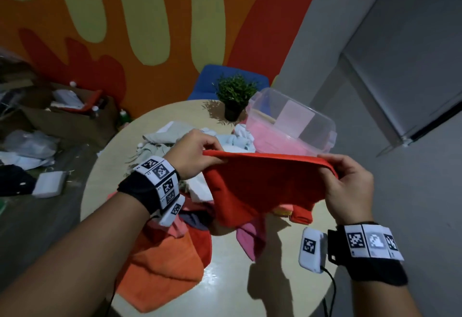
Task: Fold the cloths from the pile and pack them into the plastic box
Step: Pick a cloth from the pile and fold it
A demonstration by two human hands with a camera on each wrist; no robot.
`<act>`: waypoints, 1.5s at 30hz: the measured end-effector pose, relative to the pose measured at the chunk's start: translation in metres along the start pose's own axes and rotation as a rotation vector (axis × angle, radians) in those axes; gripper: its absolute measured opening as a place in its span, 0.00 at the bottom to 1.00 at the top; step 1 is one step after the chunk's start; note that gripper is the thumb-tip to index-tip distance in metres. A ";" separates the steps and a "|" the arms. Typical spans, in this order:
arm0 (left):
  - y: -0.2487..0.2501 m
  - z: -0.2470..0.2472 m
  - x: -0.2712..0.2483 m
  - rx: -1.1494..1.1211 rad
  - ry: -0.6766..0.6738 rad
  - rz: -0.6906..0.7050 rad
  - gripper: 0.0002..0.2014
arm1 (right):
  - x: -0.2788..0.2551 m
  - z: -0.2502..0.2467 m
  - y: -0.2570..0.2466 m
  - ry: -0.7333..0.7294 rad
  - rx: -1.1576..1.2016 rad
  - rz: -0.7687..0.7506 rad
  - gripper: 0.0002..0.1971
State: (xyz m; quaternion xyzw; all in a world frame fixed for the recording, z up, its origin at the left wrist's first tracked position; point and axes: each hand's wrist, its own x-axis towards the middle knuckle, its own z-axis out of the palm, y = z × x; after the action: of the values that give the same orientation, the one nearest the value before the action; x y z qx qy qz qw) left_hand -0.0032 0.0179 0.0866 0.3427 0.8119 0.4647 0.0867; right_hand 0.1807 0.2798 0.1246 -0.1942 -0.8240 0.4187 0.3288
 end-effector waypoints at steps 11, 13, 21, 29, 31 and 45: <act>0.029 -0.011 0.006 -0.024 0.359 -0.042 0.02 | 0.023 -0.030 0.010 0.073 0.158 -0.045 0.11; 0.031 -0.012 0.003 -0.085 0.353 -0.057 0.02 | 0.025 -0.037 0.012 0.061 0.167 -0.034 0.10; 0.028 -0.005 -0.004 -0.325 0.318 -0.195 0.10 | 0.025 -0.033 0.026 0.043 0.165 0.062 0.13; 0.041 -0.003 0.002 -0.362 0.454 -0.123 0.12 | 0.036 -0.016 0.018 0.033 0.269 0.174 0.12; 0.046 -0.005 -0.002 -0.437 0.450 -0.103 0.13 | 0.033 -0.019 0.016 0.046 0.370 0.185 0.13; -0.065 0.101 -0.109 0.203 -0.714 -0.566 0.13 | -0.114 0.020 0.149 -0.947 -0.601 0.441 0.11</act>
State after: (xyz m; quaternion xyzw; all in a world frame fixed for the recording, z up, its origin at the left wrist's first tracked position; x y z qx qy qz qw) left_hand 0.0942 -0.0031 -0.0418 0.2530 0.8340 0.1940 0.4504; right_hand 0.2538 0.2857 -0.0491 -0.2375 -0.9033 0.2667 -0.2377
